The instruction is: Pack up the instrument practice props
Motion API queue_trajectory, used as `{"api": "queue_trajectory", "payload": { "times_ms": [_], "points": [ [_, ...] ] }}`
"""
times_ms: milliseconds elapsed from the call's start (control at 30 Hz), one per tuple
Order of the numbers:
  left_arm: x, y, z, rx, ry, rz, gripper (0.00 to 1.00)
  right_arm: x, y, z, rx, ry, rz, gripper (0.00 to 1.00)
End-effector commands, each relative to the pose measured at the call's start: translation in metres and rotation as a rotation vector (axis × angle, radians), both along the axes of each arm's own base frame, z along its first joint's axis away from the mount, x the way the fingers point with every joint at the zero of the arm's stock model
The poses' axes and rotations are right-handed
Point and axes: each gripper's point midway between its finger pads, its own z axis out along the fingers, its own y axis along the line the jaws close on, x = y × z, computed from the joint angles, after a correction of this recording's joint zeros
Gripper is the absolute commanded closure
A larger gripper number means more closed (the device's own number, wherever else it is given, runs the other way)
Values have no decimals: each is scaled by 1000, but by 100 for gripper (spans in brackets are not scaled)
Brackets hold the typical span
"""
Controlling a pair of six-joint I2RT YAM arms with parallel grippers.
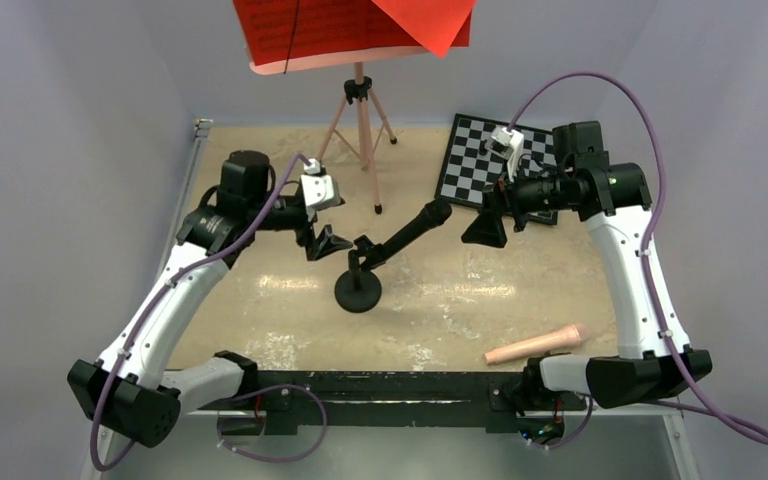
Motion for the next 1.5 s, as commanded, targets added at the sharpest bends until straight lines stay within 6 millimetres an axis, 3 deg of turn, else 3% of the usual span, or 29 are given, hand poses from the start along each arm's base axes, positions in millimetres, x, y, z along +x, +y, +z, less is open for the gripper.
{"api": "queue_trajectory", "payload": {
  "times_ms": [0, 367, 633, 767, 900, 1100, 1267, 1467],
  "points": [
    [-6, -1, -2, 89, 110, -79, 10, 13, 10, 11, 62, -133, 70, 1],
    [-7, -23, -9, 240, 236, -164, 16, 32, 15, -6, 100, -201, 20, 3],
    [-11, -25, -35, 335, 247, -127, 22, 14, 16, -17, 107, -188, 33, 2],
    [0, -28, -44, 349, 213, -62, 25, 13, 17, -25, 107, -173, 31, 2],
    [8, -25, -51, 371, 193, -20, 28, 26, 18, -30, 116, -108, -60, 2],
    [8, -29, -55, 354, 219, -16, 33, 34, 31, -37, 249, 31, -160, 1],
    [5, -31, -60, 340, 236, -28, 36, 41, 45, -48, 324, 52, -126, 1],
    [2, -32, -65, 340, 255, -44, 39, 46, 54, -36, 390, 10, -60, 1]
  ]
}}
